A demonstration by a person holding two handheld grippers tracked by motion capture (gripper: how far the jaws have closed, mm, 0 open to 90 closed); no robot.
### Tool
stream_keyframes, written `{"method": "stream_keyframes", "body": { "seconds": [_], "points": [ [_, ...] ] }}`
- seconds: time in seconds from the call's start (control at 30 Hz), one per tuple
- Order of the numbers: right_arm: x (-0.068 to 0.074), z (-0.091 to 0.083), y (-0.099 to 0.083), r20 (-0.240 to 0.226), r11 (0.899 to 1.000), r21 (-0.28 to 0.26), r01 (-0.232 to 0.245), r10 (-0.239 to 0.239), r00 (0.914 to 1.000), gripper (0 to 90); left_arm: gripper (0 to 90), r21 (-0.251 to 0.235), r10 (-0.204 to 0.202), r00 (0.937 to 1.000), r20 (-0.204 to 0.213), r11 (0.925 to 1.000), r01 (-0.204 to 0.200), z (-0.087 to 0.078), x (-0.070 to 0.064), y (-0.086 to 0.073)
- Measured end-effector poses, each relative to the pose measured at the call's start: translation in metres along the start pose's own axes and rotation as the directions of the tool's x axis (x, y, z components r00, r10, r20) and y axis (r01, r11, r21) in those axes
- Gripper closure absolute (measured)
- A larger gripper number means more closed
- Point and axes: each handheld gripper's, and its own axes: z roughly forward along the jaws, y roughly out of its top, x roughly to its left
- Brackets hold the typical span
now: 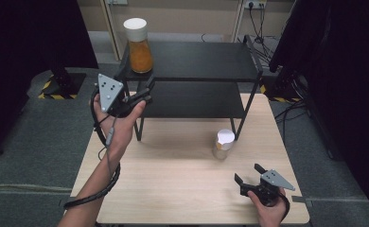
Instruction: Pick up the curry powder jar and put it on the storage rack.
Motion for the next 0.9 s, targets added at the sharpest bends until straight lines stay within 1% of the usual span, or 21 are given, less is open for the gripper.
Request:
{"method": "stream_keyframes", "body": {
  "seconds": [0.3, 0.5, 0.73, 0.87, 0.9],
  "points": [
    [0.0, 0.0, 0.0, -0.001, 1.0, -0.001, -0.002, 0.002, 1.0, 5.2, 14.8, 0.029, 0.001, 0.9996, 0.029, 0.9996, -0.001, -0.018, -0.004, -0.029],
    [0.0, 0.0, 0.0, -0.001, 1.0, -0.001, 0.001, -0.001, 1.0, 5.2, 14.7, 0.034, 0.028, 0.999, 0.034, 0.999, -0.029, -0.029, -0.008, -0.046],
    [0.0, 0.0, 0.0, -0.003, 1.0, -0.001, 0.001, -0.001, 1.0, 5.2, 14.6, 0.052, 0.036, 0.9974, 0.063, 0.9979, -0.039, -0.039, -0.011, -0.06],
    [0.0, 0.0, 0.0, -0.004, 1.0, -0.001, 0.002, -0.002, 1.0, 5.2, 14.7, 0.057, 0.033, 0.9972, 0.068, 0.9977, -0.037, -0.046, -0.014, -0.074],
    [0.0, 0.0, 0.0, -0.004, 1.0, -0.001, 0.001, -0.001, 1.0, 5.2, 14.7, 0.06, 0.026, 0.9971, 0.071, 0.9977, -0.03, -0.05, -0.015, -0.081]
  ]
}}
